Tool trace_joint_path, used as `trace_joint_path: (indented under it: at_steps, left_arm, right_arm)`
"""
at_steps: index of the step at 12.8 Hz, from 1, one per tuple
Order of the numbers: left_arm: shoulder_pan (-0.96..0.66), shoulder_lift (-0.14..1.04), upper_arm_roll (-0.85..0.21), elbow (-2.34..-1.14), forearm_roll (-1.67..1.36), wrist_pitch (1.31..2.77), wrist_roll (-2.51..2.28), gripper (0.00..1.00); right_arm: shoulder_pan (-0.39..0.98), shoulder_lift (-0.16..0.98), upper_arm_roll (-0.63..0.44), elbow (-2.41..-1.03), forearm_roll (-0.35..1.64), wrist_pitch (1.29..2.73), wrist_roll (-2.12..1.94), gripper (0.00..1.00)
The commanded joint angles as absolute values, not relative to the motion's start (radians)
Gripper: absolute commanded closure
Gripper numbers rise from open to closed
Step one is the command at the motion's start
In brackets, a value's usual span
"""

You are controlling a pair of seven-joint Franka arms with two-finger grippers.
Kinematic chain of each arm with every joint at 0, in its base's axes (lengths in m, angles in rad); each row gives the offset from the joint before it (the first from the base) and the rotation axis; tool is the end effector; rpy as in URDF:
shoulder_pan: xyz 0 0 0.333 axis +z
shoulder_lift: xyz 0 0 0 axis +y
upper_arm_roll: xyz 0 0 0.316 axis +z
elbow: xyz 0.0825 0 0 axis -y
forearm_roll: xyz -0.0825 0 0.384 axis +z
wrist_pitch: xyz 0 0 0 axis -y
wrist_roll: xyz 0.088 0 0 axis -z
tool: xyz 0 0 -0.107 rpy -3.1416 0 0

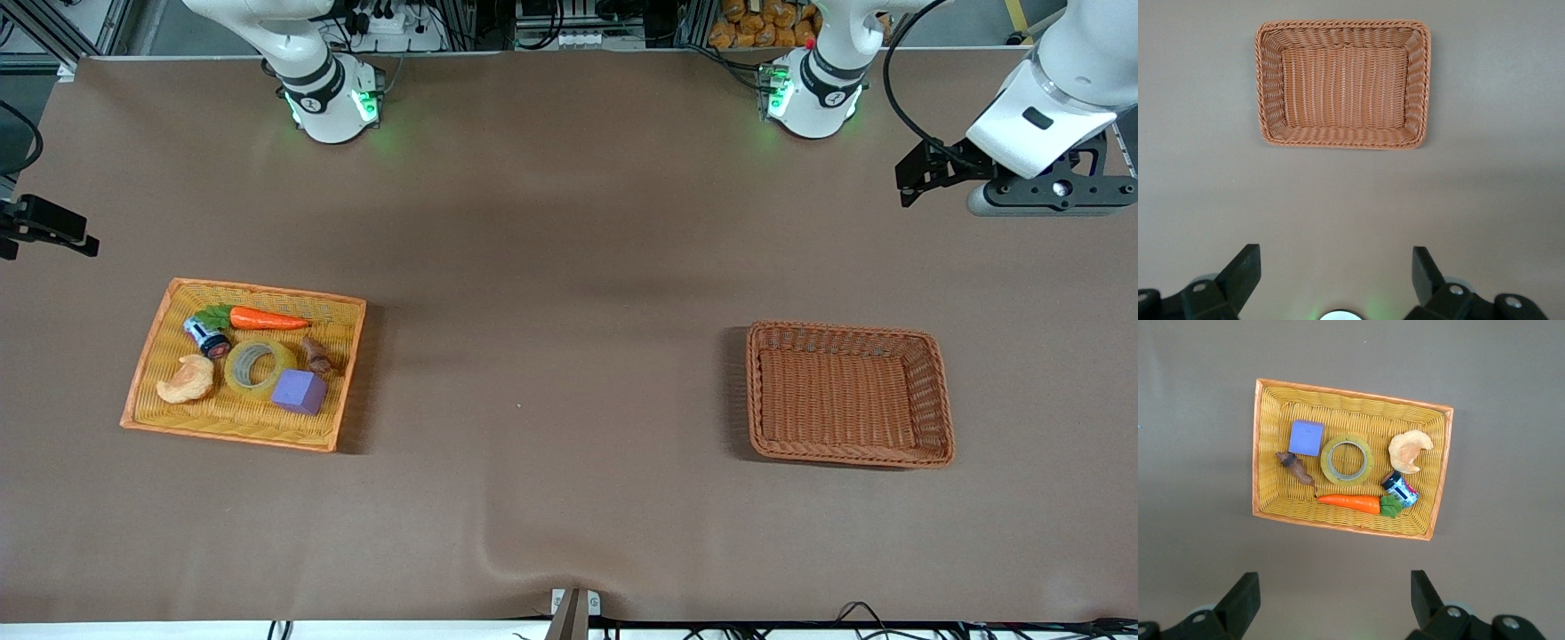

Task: Transfer tape with both arms
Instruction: 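Move the right gripper toward the orange tray while the left gripper lowers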

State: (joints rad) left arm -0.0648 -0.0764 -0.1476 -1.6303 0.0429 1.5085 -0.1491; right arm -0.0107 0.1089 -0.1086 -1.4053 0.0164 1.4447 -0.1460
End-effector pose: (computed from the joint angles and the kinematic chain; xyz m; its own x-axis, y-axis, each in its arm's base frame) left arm 0.5126 -0.1088 0.6322 0.9975 -0.0597 -0.0376 -0.0619 -0.9963 -0.0603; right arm 0.5718 -0.0627 0.6297 0.9973 0.0289 -0.0674 0.0279 -0.9995 -0.0145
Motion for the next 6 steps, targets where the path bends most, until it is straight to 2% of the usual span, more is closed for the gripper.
trace_joint_path:
  at_steps: [1, 5, 6]
  left_arm:
    - [-0.055, -0.077, -0.152, -1.594, 0.008, 1.467, -0.123, 0.0]
    - [-0.051, -0.061, -0.138, -1.551, 0.008, 1.408, -0.084, 0.0]
    - [-0.051, -0.022, -0.137, -1.51, 0.012, 1.366, -0.086, 0.0]
  right_arm:
    - [-0.02, 0.081, -0.092, -1.417, 0.018, 1.434, -0.058, 0.0]
    - [-0.021, 0.086, -0.092, -1.417, 0.017, 1.436, -0.048, 0.0]
    - [-0.021, 0.087, -0.092, -1.417, 0.017, 1.437, -0.052, 0.0]
